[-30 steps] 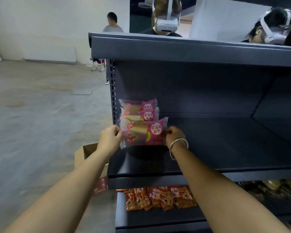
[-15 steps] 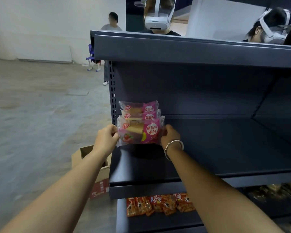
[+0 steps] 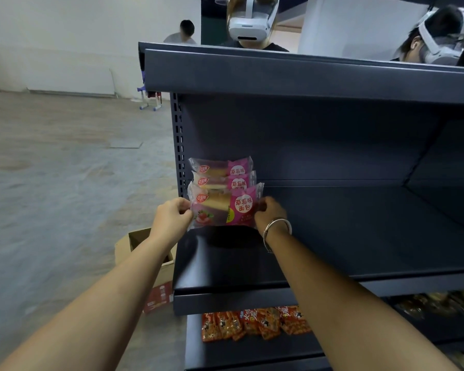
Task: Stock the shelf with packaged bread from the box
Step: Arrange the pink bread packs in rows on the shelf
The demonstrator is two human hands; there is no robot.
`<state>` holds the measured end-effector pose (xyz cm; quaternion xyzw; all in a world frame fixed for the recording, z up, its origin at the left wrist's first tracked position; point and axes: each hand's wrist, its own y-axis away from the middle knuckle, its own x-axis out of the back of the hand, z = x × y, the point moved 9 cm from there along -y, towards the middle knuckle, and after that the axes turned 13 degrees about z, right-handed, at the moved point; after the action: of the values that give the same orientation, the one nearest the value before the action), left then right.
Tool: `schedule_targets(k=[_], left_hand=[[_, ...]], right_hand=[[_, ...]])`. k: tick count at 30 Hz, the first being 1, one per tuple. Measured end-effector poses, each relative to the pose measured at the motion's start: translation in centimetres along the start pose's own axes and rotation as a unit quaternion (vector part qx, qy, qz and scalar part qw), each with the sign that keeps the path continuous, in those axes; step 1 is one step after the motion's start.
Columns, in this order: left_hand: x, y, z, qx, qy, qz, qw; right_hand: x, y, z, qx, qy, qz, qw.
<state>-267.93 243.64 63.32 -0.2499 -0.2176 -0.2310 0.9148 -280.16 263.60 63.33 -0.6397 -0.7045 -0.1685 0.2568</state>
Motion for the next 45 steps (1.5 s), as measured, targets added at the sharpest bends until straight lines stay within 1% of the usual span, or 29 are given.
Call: schedule_targets(k=[11, 16, 27, 34, 38, 40, 45], left_hand=[[0.2, 0.9, 0.0, 0.019, 0.013, -0.007, 1.000], [0.3, 1.2, -0.7, 0.043, 0.017, -0.017, 0.999], [0.3, 2.2, -0.9, 0.058, 0.017, -0.047, 0.997], [0.2, 2.6, -1.1, 0.074, 0.019, -0.053, 0.996], [-0.2, 2.8, -1.0, 0.084, 0.038, -0.053, 0.994], [-0.2, 2.7, -1.0, 0.089, 0.051, -0.046, 0.994], [0.2, 2.2, -1.3, 0.111, 0.102, -0.003, 0.989]], right_hand=[[0.5, 0.4, 0.5, -0.013, -0.022, -0.003, 1.000], [0.7, 0.9, 0.5, -0.018, -0.030, -0.003, 0.999], [0.8, 1.7, 0.7, -0.031, -0.032, -0.011, 0.999], [0.9, 1.7, 1.2, -0.041, -0.030, -0.006, 0.999], [1.0, 1.6, 1.1, -0.031, -0.021, -0.006, 0.999], [0.9, 1.4, 1.4, -0.043, -0.036, -0.007, 0.998], [0.0, 0.6, 1.9, -0.077, -0.114, -0.001, 0.990]])
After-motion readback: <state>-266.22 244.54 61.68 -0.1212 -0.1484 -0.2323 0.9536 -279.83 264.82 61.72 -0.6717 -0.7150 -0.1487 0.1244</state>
